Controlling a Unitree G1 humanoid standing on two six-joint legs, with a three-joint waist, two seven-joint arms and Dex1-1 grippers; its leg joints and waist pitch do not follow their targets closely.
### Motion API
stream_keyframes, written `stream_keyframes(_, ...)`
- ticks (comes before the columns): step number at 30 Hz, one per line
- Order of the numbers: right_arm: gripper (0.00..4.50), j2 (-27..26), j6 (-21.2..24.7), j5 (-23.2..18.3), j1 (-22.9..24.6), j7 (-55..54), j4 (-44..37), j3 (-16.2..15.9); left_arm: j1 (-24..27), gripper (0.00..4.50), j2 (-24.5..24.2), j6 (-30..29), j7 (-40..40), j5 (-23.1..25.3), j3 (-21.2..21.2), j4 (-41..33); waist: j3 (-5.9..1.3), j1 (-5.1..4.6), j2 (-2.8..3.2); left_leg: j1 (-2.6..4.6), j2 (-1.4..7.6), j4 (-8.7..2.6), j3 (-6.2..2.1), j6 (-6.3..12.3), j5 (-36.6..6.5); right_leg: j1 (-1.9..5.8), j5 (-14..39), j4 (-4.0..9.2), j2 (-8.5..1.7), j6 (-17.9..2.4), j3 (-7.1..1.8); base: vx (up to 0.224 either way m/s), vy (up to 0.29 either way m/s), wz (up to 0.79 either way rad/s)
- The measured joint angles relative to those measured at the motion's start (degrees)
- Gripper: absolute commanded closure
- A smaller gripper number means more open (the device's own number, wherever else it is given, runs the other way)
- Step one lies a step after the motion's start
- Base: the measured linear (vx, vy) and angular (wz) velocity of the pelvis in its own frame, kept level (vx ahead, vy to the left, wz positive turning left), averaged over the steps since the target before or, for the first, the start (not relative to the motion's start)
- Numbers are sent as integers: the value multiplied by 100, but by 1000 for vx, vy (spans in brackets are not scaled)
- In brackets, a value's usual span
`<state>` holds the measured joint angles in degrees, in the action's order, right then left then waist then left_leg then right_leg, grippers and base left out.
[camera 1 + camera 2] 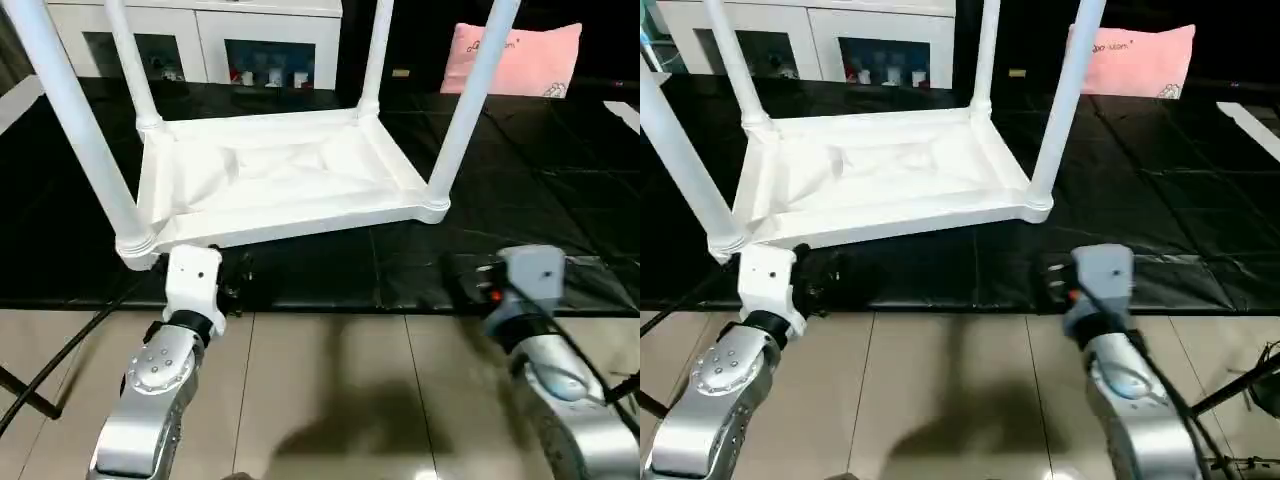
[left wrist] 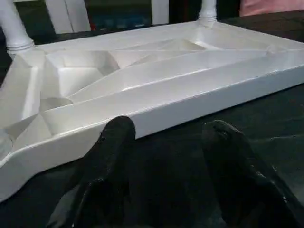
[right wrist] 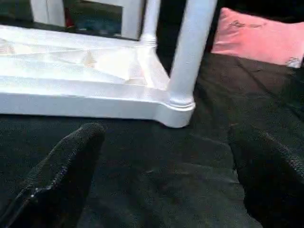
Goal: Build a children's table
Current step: Move to table
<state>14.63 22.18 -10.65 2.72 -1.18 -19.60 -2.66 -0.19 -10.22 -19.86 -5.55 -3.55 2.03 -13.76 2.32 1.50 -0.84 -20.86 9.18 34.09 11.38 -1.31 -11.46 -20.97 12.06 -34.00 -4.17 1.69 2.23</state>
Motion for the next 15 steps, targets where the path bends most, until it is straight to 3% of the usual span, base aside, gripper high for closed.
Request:
stream_keyframes(1,0,-40,14,21,1,-12,0,2,10,190,14,2,35,9,-27,-1,10,-16,-11,49,0,-2,0,-6,-18,13,17,8,-1,2,5,0,0,0)
stream_keyframes(5,0,-105,94,2,15,-34,1,98,59,190,1,11,109,80,-215,-3,27,-132,-26,227,6,-2,-26,-23,-138,221,80,95,0,5,49,28,7,-2)
stream_keyframes(11,0,-173,274,-277,78,63,1,230,49,190,-37,20,78,80,-202,-19,9,-272,-15,263,-11,-2,-16,-19,-239,305,139,106,-6,-30,27,86,15,-3)
stream_keyframes(15,0,-214,239,-308,77,194,-52,238,43,190,-13,20,77,93,-166,-20,-14,-256,20,257,-12,2,-16,10,-330,358,269,105,-4,-52,35,103,-1,2)
